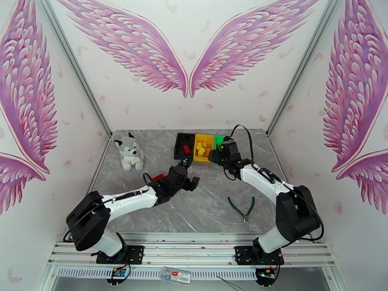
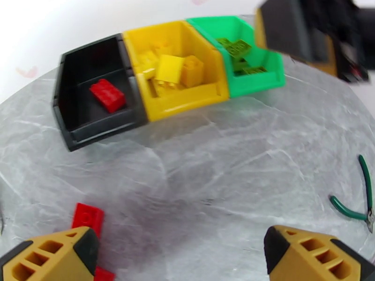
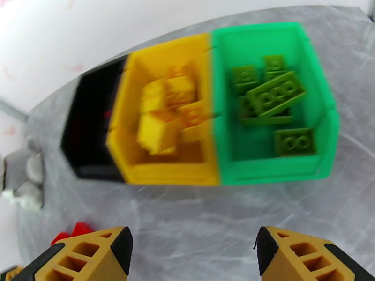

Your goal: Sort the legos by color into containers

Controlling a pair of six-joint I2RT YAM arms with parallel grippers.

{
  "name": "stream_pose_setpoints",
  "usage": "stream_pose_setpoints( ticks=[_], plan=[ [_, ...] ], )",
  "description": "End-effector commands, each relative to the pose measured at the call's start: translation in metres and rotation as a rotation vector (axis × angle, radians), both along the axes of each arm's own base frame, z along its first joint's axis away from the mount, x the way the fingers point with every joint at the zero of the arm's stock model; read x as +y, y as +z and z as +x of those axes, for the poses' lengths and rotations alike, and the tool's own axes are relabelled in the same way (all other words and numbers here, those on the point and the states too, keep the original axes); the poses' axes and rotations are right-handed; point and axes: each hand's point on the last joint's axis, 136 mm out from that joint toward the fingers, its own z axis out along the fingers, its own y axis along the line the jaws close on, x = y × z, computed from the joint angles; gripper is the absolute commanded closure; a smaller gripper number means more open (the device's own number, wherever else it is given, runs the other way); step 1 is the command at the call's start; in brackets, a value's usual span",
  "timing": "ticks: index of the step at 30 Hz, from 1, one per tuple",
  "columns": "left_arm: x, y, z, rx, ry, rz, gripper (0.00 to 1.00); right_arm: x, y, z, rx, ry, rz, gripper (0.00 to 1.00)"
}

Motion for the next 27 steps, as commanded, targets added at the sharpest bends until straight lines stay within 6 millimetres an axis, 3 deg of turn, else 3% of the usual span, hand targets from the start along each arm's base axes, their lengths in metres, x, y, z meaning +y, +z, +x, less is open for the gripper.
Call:
stream_pose_setpoints(
  ticks=[1, 4, 9, 14, 19, 22, 27],
  plan=[
    [0.029, 0.001, 0.004, 0.025, 0.084, -0.021, 0.01, 0.030, 0.013, -0.014, 0.002, 0.055, 0.042, 0.24],
    [0.054, -0.004, 0.014, 0.060, 0.173, -0.043, 0.01, 0.056, 0.015, -0.031, 0.030, 0.124, -0.006, 0.22],
    [0.082, -0.023, 0.029, 0.129, 0.255, -0.092, 0.04, 0.067, 0.011, -0.056, 0.084, 0.186, -0.078, 0.20],
    [0.079, -0.033, 0.040, 0.137, 0.222, -0.040, 0.06, 0.064, -0.004, -0.076, 0.097, 0.226, -0.135, 0.19],
    [0.063, -0.054, 0.050, 0.191, 0.133, 0.066, 0.08, 0.056, -0.022, -0.087, 0.112, 0.256, -0.173, 0.16],
    [0.068, -0.067, 0.057, 0.204, 0.148, 0.144, 0.09, 0.047, -0.025, -0.089, 0.101, 0.245, -0.198, 0.13],
    [0.068, -0.084, 0.066, 0.219, 0.129, 0.218, 0.09, 0.058, -0.025, -0.093, 0.118, 0.284, -0.118, 0.12]
  ],
)
